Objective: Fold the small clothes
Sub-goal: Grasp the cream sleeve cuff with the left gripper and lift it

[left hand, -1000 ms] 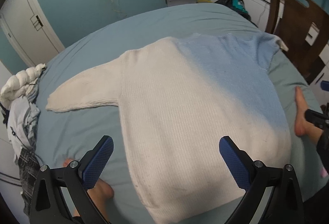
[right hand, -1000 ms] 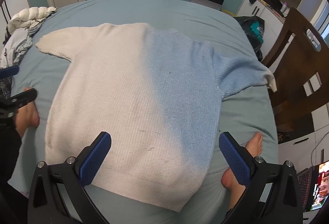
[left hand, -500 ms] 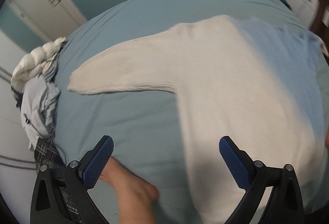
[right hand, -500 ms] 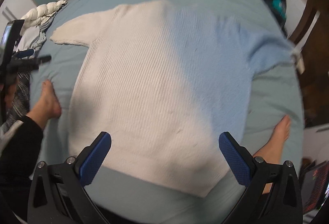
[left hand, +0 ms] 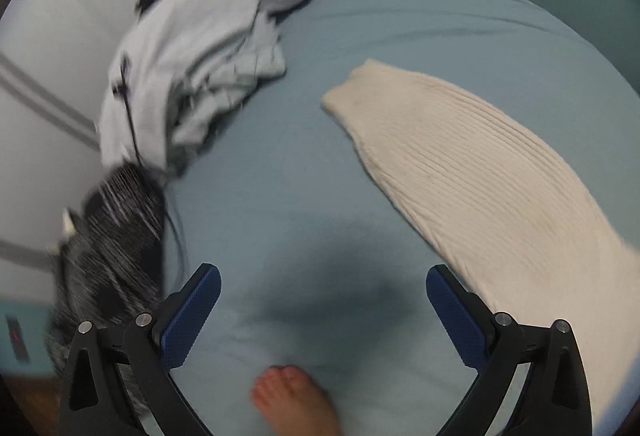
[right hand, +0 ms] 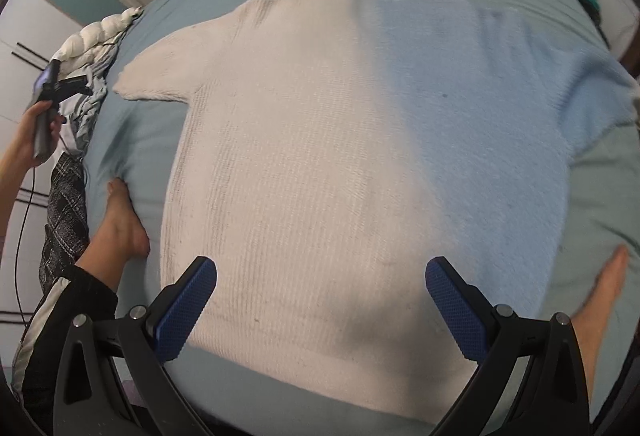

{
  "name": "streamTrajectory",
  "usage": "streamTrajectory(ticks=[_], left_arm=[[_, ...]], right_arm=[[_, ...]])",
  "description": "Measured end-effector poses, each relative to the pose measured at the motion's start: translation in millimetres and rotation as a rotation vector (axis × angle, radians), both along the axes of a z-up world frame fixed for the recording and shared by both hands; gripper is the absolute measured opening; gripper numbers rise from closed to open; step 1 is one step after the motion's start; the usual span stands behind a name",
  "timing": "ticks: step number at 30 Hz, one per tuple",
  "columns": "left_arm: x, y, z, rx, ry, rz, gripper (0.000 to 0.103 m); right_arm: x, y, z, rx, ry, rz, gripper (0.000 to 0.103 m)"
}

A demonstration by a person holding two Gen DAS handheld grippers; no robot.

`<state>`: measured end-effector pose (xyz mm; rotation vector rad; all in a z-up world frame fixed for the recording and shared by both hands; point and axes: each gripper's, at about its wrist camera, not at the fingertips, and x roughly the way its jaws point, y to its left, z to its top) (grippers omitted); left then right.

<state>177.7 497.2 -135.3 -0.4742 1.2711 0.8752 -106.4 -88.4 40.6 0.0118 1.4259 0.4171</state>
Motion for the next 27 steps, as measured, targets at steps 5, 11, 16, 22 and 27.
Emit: streamTrajectory(ticks=[5,11,16,22,27], left_arm=[[13,31,-76,-0.254,-0.222,0.206,0.103],[35,21,-127,-0.255,-0.264,0.271,0.074],[57,2,-65,-0.217,-0.383,0.153,0.010],[85,-46,64,-0.070,-0.480,-0.025,0.009],[113,-168,161,0.199,-0.520,-0.324,0.009]], right_arm=[[9,19,-16,0.004,0.033,0.059,0.102],[12,18,-22,-0.027,0.064,0.062,0.102],[17,5,-17,-0.041,0.022,0.032,0.102],[11,-17,-1,-0.057,-0.037,0.013,0.102],[18,-30,13,-0.023,-0.092,-0.023,0.102]])
